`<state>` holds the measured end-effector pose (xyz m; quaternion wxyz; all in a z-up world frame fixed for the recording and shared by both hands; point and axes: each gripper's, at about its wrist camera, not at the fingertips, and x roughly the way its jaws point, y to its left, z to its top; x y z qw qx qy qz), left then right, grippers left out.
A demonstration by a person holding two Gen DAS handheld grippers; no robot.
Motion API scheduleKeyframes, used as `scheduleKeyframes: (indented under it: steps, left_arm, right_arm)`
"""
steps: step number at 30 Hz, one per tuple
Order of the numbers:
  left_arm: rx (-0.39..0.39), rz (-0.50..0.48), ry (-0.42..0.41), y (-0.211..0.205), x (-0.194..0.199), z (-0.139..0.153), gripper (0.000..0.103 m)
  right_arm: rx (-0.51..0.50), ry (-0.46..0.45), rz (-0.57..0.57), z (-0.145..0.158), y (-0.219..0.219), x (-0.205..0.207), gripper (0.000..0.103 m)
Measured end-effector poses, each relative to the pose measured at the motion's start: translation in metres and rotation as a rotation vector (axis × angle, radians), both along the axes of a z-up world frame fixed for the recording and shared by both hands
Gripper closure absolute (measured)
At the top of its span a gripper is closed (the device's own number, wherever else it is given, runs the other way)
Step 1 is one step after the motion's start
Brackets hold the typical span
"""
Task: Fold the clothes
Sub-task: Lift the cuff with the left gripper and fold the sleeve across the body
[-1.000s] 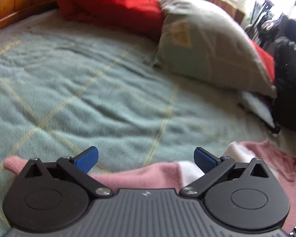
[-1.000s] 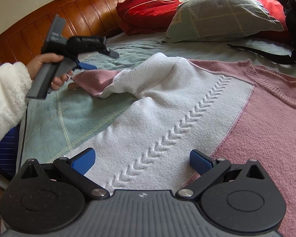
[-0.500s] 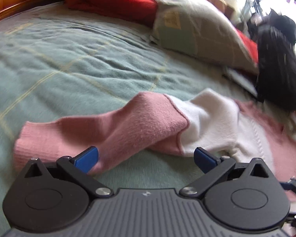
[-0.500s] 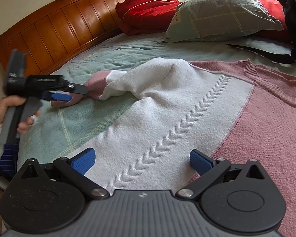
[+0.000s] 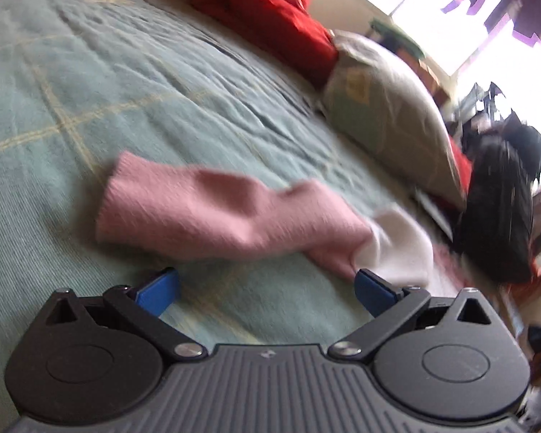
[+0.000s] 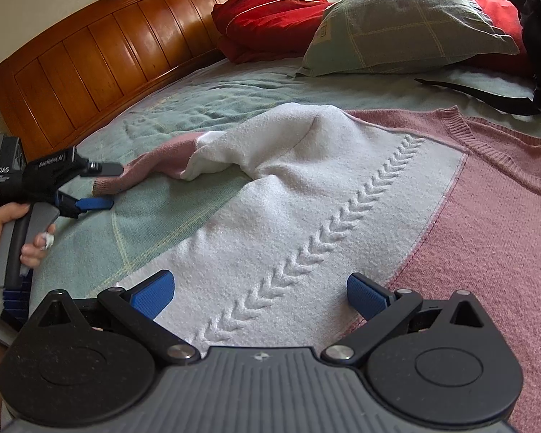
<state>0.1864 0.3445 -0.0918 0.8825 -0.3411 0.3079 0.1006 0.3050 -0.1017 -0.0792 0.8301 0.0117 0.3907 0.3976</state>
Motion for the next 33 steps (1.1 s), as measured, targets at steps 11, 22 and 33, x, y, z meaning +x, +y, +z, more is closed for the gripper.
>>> scheduleKeyframes:
  steps: [11, 22, 33]
  left_arm:
    - [-0.264, 0.045, -0.222, 0.04, -0.003, -0.017, 0.015]
    - [-0.232, 0.199, -0.162, 0.064, 0.025, -0.032, 0.086]
    - [0.074, 0.146, -0.153, 0.069, 0.076, 0.041, 0.088]
  right_arm:
    - [-0.004, -0.009, 0.009, -0.003, 0.002, 0.0, 0.0]
    - [-0.027, -0.036, 0.021, -0.005, 0.005, -0.002, 0.0]
    - [0.037, -0.014, 0.009, 0.0, -0.002, 0.001, 0.0]
